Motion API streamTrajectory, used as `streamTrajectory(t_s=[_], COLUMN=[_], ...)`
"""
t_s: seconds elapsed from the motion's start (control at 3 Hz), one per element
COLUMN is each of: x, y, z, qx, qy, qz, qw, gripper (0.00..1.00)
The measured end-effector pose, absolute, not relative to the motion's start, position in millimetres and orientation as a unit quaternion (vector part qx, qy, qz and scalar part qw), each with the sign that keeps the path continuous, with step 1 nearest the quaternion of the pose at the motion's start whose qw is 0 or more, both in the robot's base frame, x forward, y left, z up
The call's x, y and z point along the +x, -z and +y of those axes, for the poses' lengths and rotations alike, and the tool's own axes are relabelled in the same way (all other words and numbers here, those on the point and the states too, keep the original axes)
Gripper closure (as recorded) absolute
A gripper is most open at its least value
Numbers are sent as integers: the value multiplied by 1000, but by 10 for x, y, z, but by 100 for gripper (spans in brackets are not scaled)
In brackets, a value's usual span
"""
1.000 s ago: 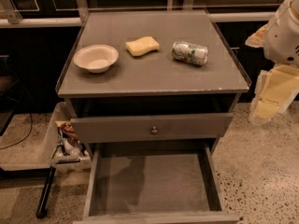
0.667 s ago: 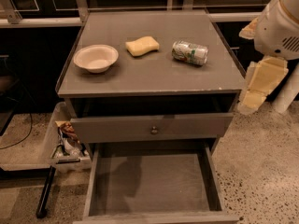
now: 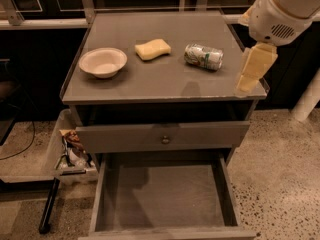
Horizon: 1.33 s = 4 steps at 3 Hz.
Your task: Place 7up can into middle drawer
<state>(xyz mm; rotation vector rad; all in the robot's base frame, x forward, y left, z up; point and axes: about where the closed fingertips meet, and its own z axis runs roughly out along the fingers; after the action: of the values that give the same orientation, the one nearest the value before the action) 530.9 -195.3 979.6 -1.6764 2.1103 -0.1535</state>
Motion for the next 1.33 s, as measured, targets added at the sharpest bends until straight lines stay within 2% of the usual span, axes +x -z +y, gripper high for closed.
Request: streamTrajectory(t_s=[0.33,1.0,1.33], x=[5950,6031,6281], y=[-9697,-9644,-9548], z=[-2132,-2112,-2122], qx=[-613,-607,-586], qy=[59,59,26], qz=[741,742,744], qw=[268,277,321], gripper=[0,0,0])
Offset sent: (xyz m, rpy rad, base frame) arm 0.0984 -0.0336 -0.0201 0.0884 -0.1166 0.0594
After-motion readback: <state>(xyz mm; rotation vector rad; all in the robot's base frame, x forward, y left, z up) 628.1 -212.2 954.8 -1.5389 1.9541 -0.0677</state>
